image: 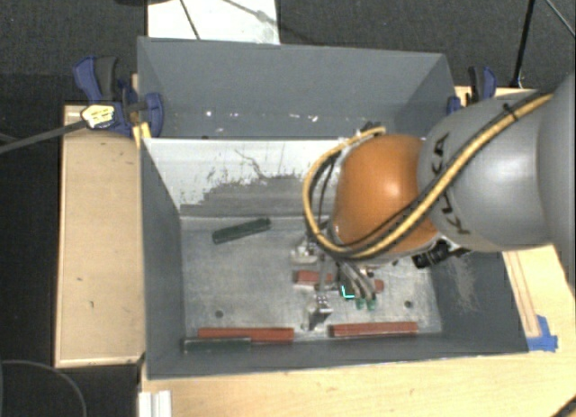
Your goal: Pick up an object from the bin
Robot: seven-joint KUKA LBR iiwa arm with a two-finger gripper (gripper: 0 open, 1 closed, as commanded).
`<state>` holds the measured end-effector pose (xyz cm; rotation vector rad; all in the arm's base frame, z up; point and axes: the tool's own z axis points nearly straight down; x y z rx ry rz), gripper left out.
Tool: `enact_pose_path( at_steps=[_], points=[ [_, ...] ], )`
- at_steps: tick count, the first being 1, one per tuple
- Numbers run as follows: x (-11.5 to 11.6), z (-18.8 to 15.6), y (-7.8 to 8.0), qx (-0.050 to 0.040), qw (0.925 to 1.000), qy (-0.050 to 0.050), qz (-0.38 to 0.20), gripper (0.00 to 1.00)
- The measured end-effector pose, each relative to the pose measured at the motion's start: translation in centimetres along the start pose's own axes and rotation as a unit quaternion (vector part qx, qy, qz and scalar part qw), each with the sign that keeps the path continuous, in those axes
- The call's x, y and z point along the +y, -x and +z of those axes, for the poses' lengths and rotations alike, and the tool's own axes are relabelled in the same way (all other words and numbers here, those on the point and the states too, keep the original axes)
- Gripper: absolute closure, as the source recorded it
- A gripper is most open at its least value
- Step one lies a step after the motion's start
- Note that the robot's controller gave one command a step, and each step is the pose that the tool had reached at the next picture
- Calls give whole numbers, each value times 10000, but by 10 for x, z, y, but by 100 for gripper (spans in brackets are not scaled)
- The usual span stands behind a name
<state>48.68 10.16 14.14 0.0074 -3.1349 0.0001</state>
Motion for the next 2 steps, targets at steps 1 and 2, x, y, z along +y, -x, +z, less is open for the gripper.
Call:
enact_pose_path(
  at_steps=[1,2],
  points=[
    [0,-4,2,-40,10000,5,20,0],
    [-18,25,41,-82,9965,12,-836,0]
  ],
)
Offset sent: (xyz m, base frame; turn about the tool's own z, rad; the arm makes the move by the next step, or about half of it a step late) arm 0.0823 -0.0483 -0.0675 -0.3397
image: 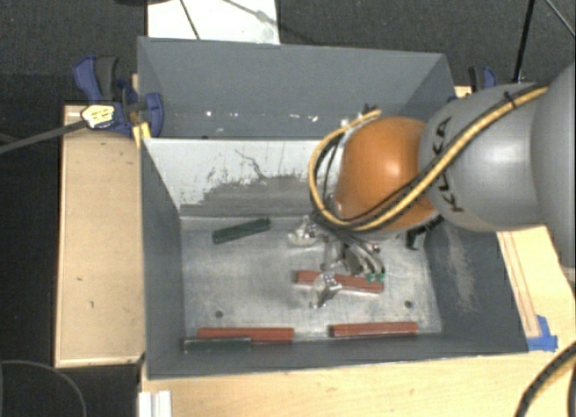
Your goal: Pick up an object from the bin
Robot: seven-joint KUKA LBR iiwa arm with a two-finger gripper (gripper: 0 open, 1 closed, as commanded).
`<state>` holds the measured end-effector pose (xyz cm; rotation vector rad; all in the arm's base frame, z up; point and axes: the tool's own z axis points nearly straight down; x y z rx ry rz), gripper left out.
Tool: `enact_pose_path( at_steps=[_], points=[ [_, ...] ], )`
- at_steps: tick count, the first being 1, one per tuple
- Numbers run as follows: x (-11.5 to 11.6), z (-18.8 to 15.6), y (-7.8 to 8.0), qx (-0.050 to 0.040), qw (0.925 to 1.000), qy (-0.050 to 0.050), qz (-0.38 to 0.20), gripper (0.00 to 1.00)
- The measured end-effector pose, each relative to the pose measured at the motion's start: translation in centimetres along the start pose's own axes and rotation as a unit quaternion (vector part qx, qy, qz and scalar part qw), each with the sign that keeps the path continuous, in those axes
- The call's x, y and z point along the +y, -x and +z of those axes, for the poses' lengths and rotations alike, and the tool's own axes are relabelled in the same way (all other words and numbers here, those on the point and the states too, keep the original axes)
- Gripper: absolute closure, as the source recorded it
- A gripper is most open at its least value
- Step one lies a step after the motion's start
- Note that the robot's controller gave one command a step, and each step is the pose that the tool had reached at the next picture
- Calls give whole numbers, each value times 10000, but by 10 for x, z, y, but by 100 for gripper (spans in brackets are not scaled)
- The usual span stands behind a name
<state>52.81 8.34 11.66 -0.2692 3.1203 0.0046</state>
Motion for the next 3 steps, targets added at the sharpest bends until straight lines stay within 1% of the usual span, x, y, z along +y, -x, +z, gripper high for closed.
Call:
enact_pose_path(
  at_steps=[1,2,3],
  points=[
    [-48,41,-44,-22,9976,5,693,100],
    [-48,41,-44,-22,9975,5,702,100],
    [-44,-111,-37,27,9954,-13,959,100]
  ],
)
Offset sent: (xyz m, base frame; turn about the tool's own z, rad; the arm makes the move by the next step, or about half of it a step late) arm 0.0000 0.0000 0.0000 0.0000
